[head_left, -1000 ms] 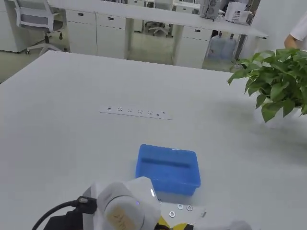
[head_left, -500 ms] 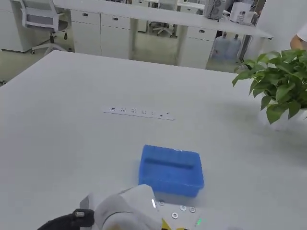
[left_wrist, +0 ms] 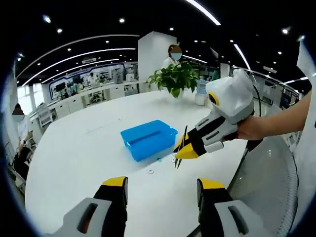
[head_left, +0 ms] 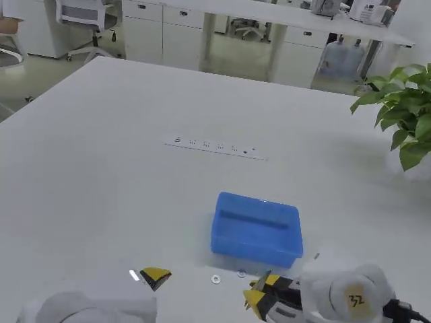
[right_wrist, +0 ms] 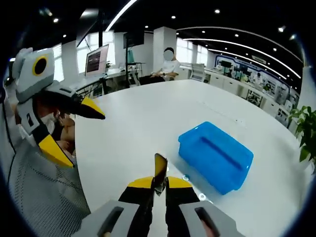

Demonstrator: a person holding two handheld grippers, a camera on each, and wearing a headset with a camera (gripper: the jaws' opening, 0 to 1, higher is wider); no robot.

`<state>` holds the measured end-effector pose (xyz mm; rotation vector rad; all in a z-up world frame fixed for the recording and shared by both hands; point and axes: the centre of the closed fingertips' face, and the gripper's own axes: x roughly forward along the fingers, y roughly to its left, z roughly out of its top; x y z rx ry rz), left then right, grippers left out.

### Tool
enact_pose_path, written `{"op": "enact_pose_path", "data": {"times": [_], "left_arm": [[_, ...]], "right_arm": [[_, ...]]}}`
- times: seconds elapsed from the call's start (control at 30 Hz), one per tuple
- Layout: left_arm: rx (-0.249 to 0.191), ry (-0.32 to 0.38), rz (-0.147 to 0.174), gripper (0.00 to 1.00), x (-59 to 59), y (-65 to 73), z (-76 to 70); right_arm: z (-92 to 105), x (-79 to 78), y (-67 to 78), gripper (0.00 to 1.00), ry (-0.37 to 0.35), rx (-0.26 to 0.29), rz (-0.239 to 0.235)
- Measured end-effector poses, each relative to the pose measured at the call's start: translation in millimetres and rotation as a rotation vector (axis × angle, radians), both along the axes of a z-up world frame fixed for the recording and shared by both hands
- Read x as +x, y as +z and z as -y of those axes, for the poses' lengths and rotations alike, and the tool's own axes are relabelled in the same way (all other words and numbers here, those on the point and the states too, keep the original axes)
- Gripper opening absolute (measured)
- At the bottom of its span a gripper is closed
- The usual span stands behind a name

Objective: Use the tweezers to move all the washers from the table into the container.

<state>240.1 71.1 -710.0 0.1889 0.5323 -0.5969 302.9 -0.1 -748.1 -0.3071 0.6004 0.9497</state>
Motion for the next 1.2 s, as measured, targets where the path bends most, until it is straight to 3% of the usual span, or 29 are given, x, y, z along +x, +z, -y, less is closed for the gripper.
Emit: {"op": "enact_pose_path", "data": {"times": [0.07, 0.13, 0.17, 0.2, 0.4, 0.53, 0.6, 0.63, 0.83, 1.0, 1.2], "left_arm": [[0.008, 0.023, -0.007, 0.59, -2.6, -3.9, -4.8], [0.085, 0.052, 0.036, 0.60, -1.3, -3.6, -14.7], [0.119, 0.046, 0.036, 0.60, -3.8, -4.3, -15.8], [0.125, 0.052, 0.030, 0.59, -4.9, -5.1, -15.8], [0.118, 0.070, 0.004, 0.59, -13.3, -14.3, -14.9], [0.102, 0.076, -0.010, 0.58, -19.6, -20.7, -13.6], [0.093, 0.075, 0.000, 0.57, -21.5, -23.2, -11.6], [0.089, 0.069, -0.017, 0.57, -23.1, -26.0, -10.3], [0.129, 0.087, 0.005, 0.58, -14.5, -28.7, -14.4], [0.157, 0.080, 0.008, 0.60, -15.0, -33.4, -14.4], [0.188, 0.060, -0.012, 0.66, -16.6, -41.5, -13.4]], "right_arm": [[-4.7, 6.2, 1.9, 0.04, -0.004, 0.018, -0.007], [-9.6, 12.2, 3.0, 0.04, -0.003, 0.029, -0.010], [-11.5, 14.7, 3.6, 0.04, -0.002, 0.034, -0.010], [-14.7, 18.1, 4.1, 0.04, -0.002, 0.040, -0.011], [-25.0, 33.5, -1.8, 0.04, -0.029, 0.089, -0.053], [-29.4, 37.9, -7.7, 0.04, -0.025, 0.075, -0.058], [-30.0, 40.0, -11.3, 0.04, -0.022, 0.066, -0.062], [-30.0, 40.7, -12.7, 0.04, -0.022, 0.063, -0.067], [-33.6, 44.2, -20.8, 0.04, -0.018, 0.051, -0.085], [-38.2, 45.7, -26.2, 0.04, -0.016, 0.045, -0.092], [-42.9, 45.4, -31.2, 0.04, -0.006, 0.028, -0.092]]}}
